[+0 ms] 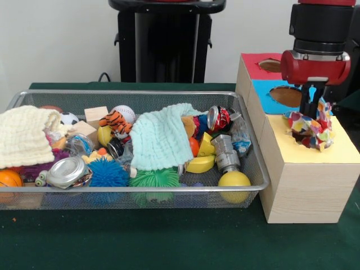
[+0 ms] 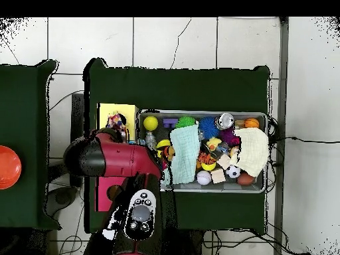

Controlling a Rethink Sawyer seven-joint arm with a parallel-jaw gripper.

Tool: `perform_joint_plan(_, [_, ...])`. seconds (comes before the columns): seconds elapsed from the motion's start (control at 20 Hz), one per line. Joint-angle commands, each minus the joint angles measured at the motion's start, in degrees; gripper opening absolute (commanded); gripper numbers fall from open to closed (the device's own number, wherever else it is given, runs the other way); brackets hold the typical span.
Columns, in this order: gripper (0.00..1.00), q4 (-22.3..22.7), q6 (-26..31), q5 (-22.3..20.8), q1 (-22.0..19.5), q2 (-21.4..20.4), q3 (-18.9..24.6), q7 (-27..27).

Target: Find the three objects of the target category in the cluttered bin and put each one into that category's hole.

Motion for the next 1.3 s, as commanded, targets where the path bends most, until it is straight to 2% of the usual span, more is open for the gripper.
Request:
perform_joint_plan(0.05, [0.00,2.9,-3.5,2.8,-0.5,3.0,5.4,14.5])
perform_joint_plan(0.3, [0.00,1.7,-4.1,3.3,-1.6,3.5,7.2,13.6])
perform_joint_plan(0.55, [0.00,0.3,-3.2,3.3,-0.8,5.4,6.1,13.3])
perform_joint_plan(0.95, [0.00,-0.1,-8.2,2.6,-1.3,8.3,6.5,13.3])
perform_joint_plan(1.3, [0.00,0.2,-9.5,1.5,-3.0,7.4,7.6,11.7])
